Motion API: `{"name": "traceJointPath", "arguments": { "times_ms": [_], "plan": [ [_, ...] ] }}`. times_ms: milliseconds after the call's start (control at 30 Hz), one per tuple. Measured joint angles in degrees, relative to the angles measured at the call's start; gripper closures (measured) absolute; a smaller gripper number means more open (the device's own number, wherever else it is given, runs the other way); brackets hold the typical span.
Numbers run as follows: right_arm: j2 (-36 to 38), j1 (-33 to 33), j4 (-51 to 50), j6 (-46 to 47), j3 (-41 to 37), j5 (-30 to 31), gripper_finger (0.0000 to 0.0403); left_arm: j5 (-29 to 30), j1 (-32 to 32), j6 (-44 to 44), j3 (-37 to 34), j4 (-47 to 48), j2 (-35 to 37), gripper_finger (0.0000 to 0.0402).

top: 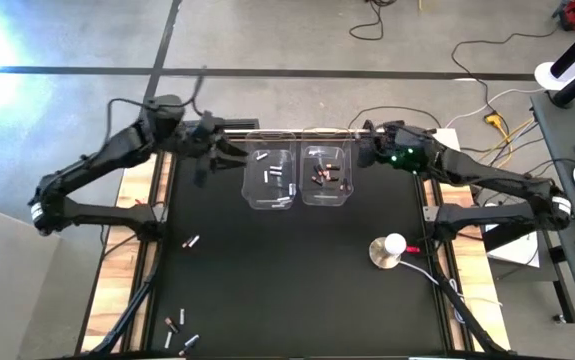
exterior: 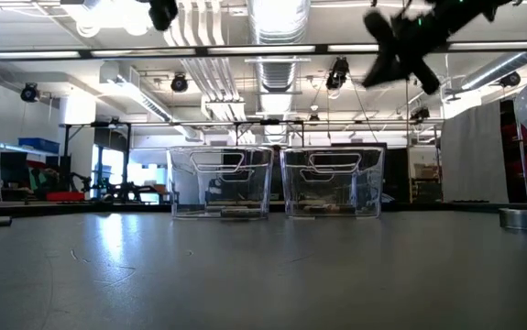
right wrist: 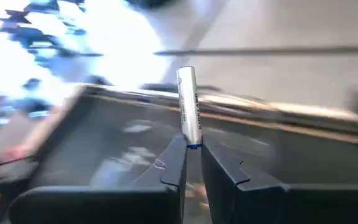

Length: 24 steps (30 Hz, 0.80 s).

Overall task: Sort batteries
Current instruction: Put the white battery into the left transparent bin

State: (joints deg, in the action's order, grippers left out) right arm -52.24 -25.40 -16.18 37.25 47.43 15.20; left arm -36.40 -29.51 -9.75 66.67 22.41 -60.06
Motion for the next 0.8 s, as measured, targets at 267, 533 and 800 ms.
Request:
{"name": "traceJointPath", "arguments": {
  "times_ms": [267, 533, 800],
  "plan": [
    [-6.30, 10.58, 1.35, -3.70, 10.17, -0.49, 0.0393, -1.96, -4.54, -6.84, -9.57, -21.87, -4.80, 0.0259],
    [-17.61, 12.56, 1.50, -5.28, 22.27, -5.82, 0.0395, -1.66, -3.53, -16.33, -15.35, -42.35, -10.96, 0.0227],
    [-23.88, 12.78, -3.32, -7.79, 29.53, -8.19, 0.0394, -1.58, -3.58, -14.81, -15.27, -35.44, -10.35, 0.0219]
  ]
}}
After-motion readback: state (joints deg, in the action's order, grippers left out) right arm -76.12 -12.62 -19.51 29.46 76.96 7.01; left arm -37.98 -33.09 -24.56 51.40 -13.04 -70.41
